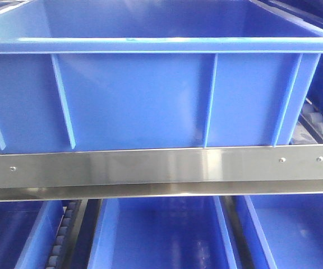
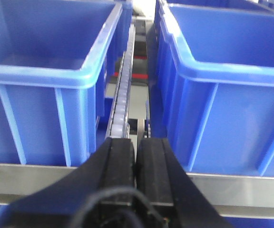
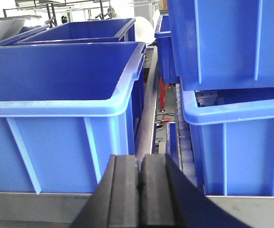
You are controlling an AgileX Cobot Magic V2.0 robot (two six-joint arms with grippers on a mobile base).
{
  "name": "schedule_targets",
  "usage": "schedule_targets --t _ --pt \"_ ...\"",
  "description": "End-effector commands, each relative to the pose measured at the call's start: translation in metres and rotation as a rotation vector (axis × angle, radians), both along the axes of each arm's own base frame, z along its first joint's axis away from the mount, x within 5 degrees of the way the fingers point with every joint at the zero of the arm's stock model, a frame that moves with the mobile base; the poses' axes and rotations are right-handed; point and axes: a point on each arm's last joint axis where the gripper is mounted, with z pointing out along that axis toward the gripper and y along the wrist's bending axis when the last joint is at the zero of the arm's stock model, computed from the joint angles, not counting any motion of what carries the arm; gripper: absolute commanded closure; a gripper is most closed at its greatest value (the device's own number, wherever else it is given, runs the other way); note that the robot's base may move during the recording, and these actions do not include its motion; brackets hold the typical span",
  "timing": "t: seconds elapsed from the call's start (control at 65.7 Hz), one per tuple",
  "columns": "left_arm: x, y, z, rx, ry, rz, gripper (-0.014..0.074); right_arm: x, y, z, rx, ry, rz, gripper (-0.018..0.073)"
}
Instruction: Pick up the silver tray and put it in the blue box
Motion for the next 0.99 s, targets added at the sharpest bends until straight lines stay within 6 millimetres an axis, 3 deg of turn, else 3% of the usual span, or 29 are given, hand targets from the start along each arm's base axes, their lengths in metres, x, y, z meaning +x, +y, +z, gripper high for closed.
schedule_targets --t 0.0,0.974 --pt "-0.0011 0.0003 0.0027 -0.002 -0.088 0.004 0.0604 -0.0045 -0.0006 0.015 -0.004 -0.126 -0.007 0.0506" --pt "-0.0017 0.0003 0.006 0.014 -0.125 0.005 0.0604 -0.0045 -0.0006 0.015 -0.004 -0.125 -0.007 0.0506"
